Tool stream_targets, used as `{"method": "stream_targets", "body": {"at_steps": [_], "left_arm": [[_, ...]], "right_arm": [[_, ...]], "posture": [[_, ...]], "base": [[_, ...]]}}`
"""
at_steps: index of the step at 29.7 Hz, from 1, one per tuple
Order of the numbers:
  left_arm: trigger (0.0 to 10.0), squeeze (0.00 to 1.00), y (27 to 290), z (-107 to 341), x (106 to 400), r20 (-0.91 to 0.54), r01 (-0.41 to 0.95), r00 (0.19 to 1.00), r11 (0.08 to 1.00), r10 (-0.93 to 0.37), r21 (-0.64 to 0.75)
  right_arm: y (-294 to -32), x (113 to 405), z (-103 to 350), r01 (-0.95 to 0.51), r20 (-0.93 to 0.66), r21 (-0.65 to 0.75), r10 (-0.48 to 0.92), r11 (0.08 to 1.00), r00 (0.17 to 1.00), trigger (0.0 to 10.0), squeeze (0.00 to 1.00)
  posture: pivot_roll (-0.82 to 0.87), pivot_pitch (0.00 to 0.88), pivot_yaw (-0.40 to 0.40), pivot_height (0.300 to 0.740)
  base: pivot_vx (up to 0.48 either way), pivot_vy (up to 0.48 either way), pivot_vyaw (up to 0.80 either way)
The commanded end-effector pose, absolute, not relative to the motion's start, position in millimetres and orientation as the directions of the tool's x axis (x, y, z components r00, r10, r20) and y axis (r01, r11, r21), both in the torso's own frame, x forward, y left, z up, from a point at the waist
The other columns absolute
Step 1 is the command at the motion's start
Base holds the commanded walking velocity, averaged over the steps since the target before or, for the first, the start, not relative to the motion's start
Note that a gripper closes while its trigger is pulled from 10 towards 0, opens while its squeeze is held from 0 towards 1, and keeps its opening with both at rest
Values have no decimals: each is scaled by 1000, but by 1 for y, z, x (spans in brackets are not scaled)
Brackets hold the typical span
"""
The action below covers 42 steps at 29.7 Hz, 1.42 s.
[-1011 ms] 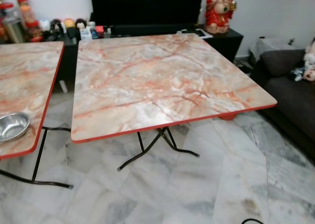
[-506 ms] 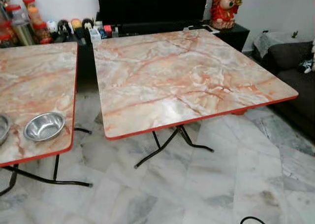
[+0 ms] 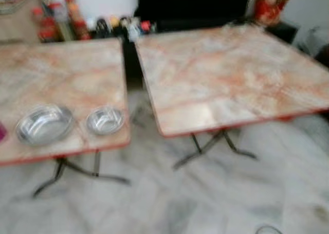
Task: Setting the table
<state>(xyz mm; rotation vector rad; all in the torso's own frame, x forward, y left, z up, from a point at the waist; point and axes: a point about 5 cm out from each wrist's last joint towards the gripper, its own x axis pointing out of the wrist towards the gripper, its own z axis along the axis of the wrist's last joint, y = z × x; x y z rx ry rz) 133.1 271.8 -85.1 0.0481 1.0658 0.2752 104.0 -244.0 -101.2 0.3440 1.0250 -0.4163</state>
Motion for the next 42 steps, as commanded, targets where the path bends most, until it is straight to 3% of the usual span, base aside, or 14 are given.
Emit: {"method": "stream_targets", "body": {"at_steps": [1,10,16,42], "left_arm": [[10000,0,279,-84,130,-858,-196,441,961,264,196],[10000,0,279,-84,130,-858,-193,441,961,263,196],[10000,0,279,-84,129,-858,-191,441,962,263,197],[10000,0,281,-83,128,-856,-179,439,960,273,214]], "right_arm": [[-242,100,-103,491,-879,80,-171,868,445,10000,0],[-244,101,-102,432,-887,42,-165,901,431,10000,0],[-242,99,-103,490,-883,70,-175,869,435,10000,0],[-239,98,-104,478,-882,71,-169,875,440,10000,0]], "posture": [[-20,84,-22,740],[-23,75,-23,740],[-20,69,-20,740],[-14,51,-6,740]], "base": [[0,390,0],[0,390,183],[0,388,400],[0,343,111]]}}
